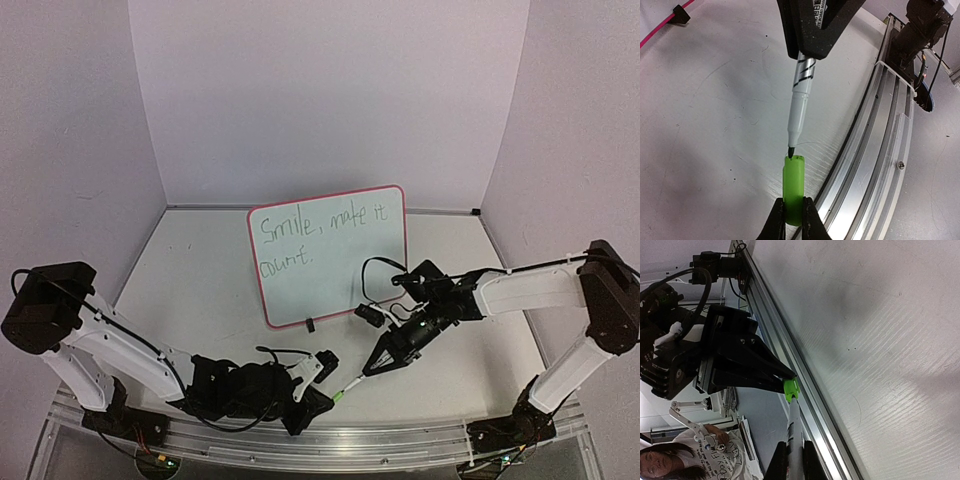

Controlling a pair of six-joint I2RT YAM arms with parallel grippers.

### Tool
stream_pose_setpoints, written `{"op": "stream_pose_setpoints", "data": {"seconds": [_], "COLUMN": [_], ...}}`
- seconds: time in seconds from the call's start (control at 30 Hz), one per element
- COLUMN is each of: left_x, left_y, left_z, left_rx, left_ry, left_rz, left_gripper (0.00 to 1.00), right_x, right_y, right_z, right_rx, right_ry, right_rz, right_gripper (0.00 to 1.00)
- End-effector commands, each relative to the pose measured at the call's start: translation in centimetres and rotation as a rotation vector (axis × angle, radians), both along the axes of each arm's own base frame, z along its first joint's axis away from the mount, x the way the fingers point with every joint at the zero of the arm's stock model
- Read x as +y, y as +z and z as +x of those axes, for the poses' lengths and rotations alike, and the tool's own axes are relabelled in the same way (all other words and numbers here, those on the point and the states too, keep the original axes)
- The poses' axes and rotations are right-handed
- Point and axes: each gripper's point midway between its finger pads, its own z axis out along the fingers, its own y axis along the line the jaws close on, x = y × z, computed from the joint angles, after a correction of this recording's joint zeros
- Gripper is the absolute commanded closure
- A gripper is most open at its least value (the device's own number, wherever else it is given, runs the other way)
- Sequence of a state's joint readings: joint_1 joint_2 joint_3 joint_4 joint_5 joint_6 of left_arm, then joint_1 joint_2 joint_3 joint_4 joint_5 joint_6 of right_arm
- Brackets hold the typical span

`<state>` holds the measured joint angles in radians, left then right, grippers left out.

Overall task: Write a sentence on the whiteboard
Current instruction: Insert the whiteboard marker without the cap into the pen cap.

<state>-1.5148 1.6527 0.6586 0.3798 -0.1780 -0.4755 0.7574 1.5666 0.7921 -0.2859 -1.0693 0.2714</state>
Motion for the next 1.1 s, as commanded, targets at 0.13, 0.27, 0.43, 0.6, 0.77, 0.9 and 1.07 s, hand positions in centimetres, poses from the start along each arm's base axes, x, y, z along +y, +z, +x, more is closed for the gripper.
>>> {"op": "stream_pose_setpoints", "data": {"seconds": [0.13, 0.27, 0.43, 0.6, 0.77, 0.9, 1.07], "left_x": [-0.8, -0.8, -1.1, -1.3, -1.4, -1.8, -2.3], "left_y": [1.2, 1.5, 1.9, 2.6, 4.1, 5.8, 7.2], "left_z": [-0.1, -0.3, -0.5, -0.7, -0.7, -0.9, -1.7], "left_rx": [-0.013, -0.020, -0.032, -0.043, -0.056, -0.063, -0.062], "left_ry": [0.001, -0.007, -0.021, -0.035, -0.042, -0.057, -0.110], "left_rz": [-0.048, -0.056, -0.070, -0.094, -0.138, -0.187, -0.221], "left_gripper": [1.00, 1.00, 1.00, 1.00, 1.00, 1.00, 1.00], "right_x": [0.9, 1.0, 1.2, 1.5, 1.7, 2.0, 2.3], "right_y": [0.8, 0.9, 0.9, 1.3, 2.2, 3.1, 3.9], "right_z": [-0.5, -1.0, -1.6, -1.8, -2.3, -2.7, -3.8], "right_rx": [0.004, 0.027, 0.039, 0.042, 0.048, 0.046, 0.048], "right_ry": [0.055, 0.076, 0.098, 0.113, 0.137, 0.158, 0.200], "right_rz": [0.050, 0.065, 0.072, 0.087, 0.123, 0.148, 0.178], "right_gripper": [1.00, 1.00, 1.00, 1.00, 1.00, 1.00, 1.00]}}
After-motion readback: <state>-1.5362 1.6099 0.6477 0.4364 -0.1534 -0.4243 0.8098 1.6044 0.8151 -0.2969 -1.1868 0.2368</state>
